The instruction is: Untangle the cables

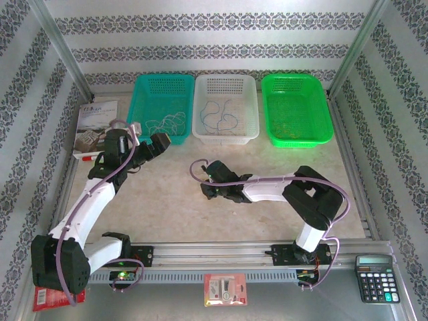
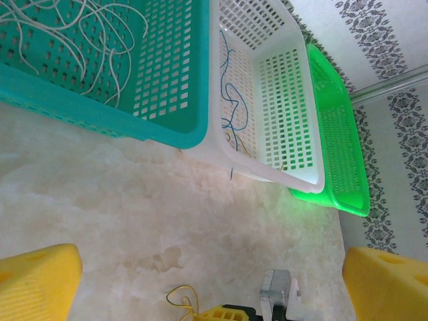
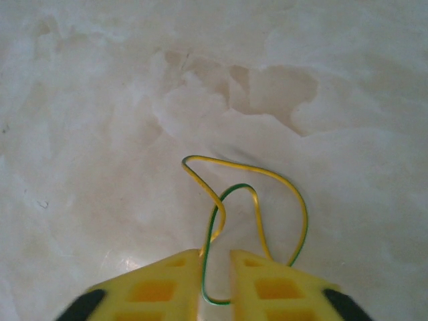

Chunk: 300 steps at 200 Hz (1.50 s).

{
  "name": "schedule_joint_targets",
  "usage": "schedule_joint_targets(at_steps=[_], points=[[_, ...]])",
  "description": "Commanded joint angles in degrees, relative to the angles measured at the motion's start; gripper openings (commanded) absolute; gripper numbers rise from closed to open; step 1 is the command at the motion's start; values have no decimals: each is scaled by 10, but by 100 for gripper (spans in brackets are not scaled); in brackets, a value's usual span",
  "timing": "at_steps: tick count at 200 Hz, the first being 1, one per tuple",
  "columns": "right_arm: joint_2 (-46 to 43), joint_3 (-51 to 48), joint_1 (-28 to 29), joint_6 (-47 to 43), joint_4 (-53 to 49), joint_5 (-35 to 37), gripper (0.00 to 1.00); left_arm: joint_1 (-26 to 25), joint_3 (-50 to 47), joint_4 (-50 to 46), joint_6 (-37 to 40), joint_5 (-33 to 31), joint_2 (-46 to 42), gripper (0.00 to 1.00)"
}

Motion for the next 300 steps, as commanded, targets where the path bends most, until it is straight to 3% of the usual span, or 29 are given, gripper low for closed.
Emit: schedule_joint_targets(at_steps=[1, 17, 80, 138, 176, 223, 300], points=[[1, 12, 6, -4, -3, 12, 9, -10, -13, 32, -11, 6, -3, 100], [-6, 6, 2, -5, -2, 10, 0, -11, -18, 36, -12, 6, -2, 100], [-119, -59, -50, 43, 36, -42, 0, -34, -24, 41, -12, 21, -5, 100], [-273, -110, -123, 112, 68, -111, 0, -116, -31, 114, -57, 22, 7, 100], [-327, -118, -170, 153, 100, -173, 0, -169, -32, 207, -115, 29, 36, 99], [-333, -119, -184, 193, 153, -224, 0, -213, -39, 358, -203, 35, 79, 78], [-304, -129, -185, 257, 249, -255, 0, -257, -45, 416, -222, 17, 122, 53]])
